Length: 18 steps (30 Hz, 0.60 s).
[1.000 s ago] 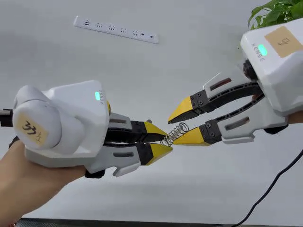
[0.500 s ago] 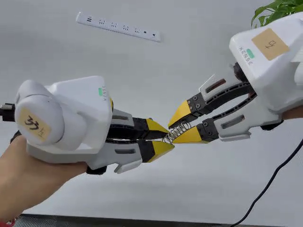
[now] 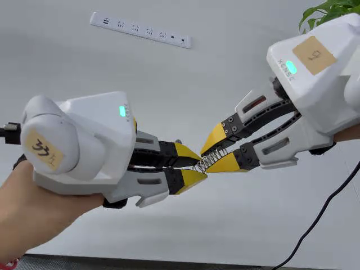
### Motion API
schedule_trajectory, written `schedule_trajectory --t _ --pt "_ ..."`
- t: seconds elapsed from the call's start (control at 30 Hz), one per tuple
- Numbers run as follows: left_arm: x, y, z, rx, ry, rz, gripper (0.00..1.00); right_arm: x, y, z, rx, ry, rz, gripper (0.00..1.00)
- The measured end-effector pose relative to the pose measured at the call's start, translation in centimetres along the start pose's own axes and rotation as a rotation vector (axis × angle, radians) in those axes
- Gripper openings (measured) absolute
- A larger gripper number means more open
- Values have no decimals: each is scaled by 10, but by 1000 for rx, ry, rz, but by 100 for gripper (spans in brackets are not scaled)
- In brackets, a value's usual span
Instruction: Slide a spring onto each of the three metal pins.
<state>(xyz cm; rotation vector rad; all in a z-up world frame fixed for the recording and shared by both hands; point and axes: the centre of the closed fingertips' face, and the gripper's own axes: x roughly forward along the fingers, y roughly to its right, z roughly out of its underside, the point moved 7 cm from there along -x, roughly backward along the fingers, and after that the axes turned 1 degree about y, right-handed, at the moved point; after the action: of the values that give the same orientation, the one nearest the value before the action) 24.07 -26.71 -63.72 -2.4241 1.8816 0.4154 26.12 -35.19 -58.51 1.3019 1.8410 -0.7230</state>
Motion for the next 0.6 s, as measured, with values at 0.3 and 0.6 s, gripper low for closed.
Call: schedule_trajectory --t 0.3,0.6 --pt "0 -1 2 6 -6 1 6 3 1 -1 -8 -20 -2 7" --pt "-2 1 4 17 -10 1 7 5 0 -1 1 -15 5 7"
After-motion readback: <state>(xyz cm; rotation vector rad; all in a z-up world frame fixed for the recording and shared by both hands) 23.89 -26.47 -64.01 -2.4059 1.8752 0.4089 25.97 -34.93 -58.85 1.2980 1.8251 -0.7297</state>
